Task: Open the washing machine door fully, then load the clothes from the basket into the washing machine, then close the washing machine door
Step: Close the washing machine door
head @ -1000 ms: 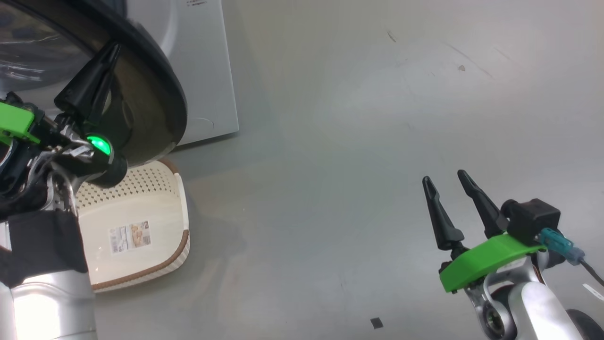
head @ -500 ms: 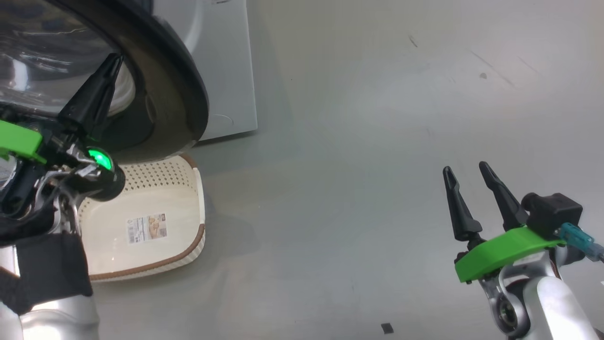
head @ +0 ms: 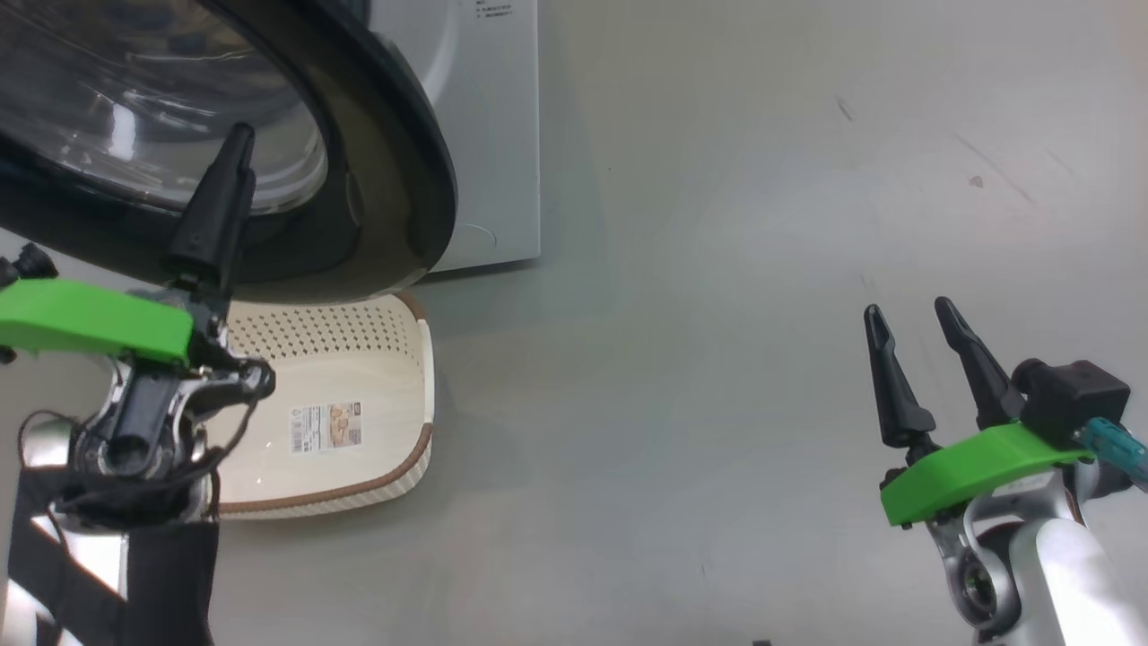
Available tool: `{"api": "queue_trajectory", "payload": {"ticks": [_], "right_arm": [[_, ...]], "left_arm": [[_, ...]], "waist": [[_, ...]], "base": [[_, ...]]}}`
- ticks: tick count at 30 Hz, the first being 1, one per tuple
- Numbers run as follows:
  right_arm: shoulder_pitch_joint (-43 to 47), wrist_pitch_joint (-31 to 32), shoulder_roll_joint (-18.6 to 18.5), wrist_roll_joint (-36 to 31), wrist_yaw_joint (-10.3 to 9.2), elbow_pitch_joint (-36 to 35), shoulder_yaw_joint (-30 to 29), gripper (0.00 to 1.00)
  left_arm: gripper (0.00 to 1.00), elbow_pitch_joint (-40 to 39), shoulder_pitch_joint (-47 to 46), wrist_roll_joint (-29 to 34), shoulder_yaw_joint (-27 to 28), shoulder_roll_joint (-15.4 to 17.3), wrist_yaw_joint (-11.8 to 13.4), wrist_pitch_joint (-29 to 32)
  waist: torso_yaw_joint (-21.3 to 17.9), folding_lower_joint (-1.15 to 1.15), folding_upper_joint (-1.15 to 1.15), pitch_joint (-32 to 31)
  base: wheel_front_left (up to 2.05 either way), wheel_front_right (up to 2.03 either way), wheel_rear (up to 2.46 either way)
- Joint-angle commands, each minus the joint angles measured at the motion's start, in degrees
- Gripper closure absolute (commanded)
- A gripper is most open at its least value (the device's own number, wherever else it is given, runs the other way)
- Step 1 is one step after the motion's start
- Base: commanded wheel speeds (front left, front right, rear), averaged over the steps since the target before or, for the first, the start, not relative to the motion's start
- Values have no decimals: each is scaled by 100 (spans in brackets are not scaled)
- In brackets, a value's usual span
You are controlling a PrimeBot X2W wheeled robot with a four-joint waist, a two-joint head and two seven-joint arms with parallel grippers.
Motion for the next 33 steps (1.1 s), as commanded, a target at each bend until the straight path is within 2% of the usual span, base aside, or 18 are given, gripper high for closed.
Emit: {"api": "queue_trajectory", "payload": {"ticks": [1,7,9,13,16,17,25,33], "right_arm": [[-225,-52,-31,-50,10,-173,72,0],[-158,0,-31,-142,10,-171,2,0],[-117,34,-31,-182,10,-191,-26,0],[-19,84,-31,-228,10,-227,-70,0],[65,129,-31,-249,10,-250,-93,0],[121,164,-31,-255,10,-267,-98,0],[351,284,-31,-276,10,-353,-153,0],[525,362,-31,-247,10,-431,-156,0]], "left_arm": [[0,-291,18,166,34,265,-40,-157],[0,-526,522,984,-732,748,-40,-1245],[0,-530,785,1637,-1145,1094,-40,-1835],[0,-245,1133,2625,-1464,1394,-37,-2572],[0,-44,1377,3265,-1630,1461,103,-2950],[0,44,1555,3596,-1690,1497,263,-3121],[0,79,2140,4510,-1899,1587,813,-3377],[0,-263,2598,4987,-1928,1608,1260,-3460]], "waist": [[63,0,0,-61],[247,0,0,-252],[325,0,0,-353],[423,0,0,-512],[482,0,0,-631],[505,0,0,-704],[626,0,0,-911],[633,0,0,-977]], "base": [[0,0,0],[0,0,0],[0,0,0],[0,0,0],[0,0,0],[0,0,0],[0,0,0],[0,0,0]]}}
